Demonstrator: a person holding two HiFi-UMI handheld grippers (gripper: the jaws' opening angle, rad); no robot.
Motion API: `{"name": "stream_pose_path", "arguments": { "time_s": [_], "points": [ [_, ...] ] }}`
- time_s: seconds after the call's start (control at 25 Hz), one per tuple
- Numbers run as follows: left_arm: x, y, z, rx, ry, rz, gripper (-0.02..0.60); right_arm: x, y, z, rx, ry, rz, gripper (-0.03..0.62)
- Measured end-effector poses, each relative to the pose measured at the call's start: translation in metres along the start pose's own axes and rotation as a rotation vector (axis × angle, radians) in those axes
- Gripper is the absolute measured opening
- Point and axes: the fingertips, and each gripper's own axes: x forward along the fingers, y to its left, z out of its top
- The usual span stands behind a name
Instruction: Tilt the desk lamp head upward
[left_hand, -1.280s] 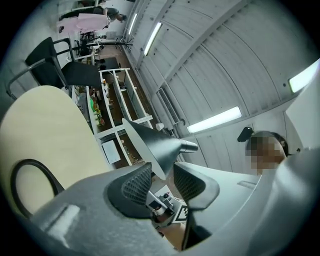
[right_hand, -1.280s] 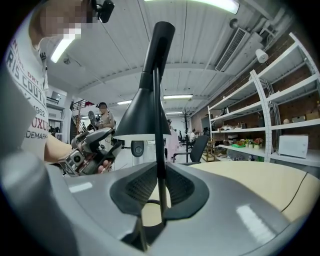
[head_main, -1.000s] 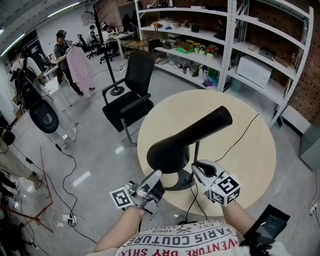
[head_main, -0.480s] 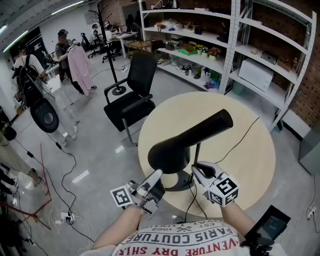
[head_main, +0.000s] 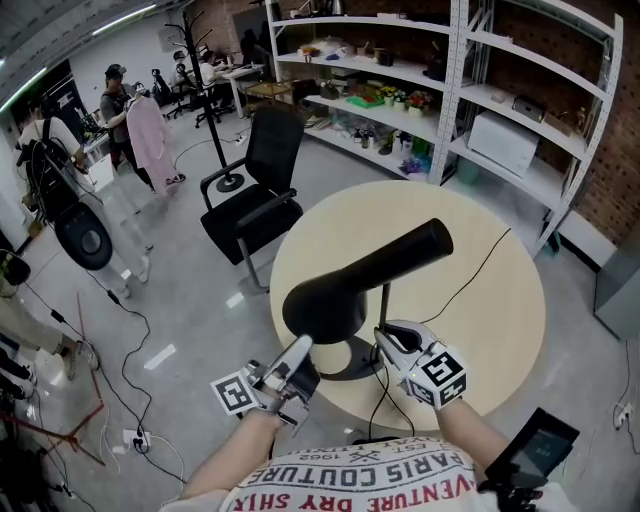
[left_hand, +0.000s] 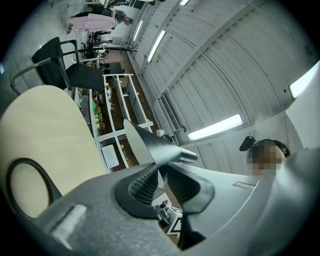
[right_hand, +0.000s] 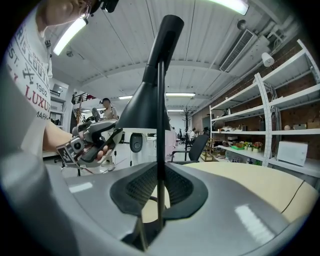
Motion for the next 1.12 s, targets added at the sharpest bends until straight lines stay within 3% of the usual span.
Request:
{"name": "stream_pose_path", "arguments": {
  "time_s": [0.4,1.12],
  "points": [
    [-0.006,-0.005,0.017,0.055,-0.008,-0.005,0.058,0.003,0.004,-0.006,0.002,0.009,-0.004,0.043],
    [-0.010,-0.012,0.045,0.077,-0.075,0.000,0.051,0.009,0.005,-0.014,0.004,0.035,-0.001,0.043]
  ]
}}
